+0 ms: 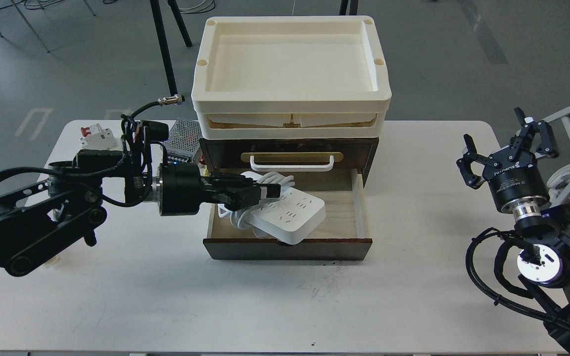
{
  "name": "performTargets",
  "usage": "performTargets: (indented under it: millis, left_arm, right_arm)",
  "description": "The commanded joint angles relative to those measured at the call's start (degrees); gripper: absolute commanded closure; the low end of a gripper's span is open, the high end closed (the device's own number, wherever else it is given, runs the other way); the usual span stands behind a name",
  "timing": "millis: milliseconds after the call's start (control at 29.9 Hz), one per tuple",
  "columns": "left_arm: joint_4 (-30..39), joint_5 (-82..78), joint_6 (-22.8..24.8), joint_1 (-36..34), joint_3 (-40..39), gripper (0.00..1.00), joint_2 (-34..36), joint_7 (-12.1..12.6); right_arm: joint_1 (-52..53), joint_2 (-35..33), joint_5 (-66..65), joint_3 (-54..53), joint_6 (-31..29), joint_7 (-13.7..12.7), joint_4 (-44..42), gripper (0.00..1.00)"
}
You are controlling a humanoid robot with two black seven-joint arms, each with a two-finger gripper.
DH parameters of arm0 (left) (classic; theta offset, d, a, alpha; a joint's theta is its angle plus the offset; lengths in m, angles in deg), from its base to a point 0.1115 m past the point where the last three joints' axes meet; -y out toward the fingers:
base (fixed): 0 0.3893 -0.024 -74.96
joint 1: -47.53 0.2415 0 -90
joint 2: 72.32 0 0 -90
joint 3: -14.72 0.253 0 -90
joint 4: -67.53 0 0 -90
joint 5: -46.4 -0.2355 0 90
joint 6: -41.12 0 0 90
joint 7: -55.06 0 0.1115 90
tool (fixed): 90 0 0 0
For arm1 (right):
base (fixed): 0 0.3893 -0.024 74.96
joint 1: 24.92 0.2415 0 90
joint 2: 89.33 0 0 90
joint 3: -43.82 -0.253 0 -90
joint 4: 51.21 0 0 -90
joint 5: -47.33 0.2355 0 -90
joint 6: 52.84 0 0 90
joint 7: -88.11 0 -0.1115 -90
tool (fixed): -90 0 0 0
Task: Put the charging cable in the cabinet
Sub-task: 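Swing the held power strip over the open drawer and lower it in, then release the power strip inside the drawer with the left gripper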
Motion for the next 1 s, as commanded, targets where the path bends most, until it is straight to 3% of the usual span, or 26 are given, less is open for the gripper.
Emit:
performTargets:
  millis: [0, 970]
  left_arm:
    - [-2.7, -0.4, 0.0, 0.0, 0.2, 0.9, -3.4, 0.0]
    - [-28.4, -0.4, 0.0, -2.5, 0.6, 0.86, -17.1, 0.0]
  right_arm:
    - [0.0, 0.0, 0.0, 0.0, 0.0, 0.0, 0.0, 0.01]
    - [0.1, 0.0, 0.0, 0.0, 0.0, 0.0, 0.0, 0.01]
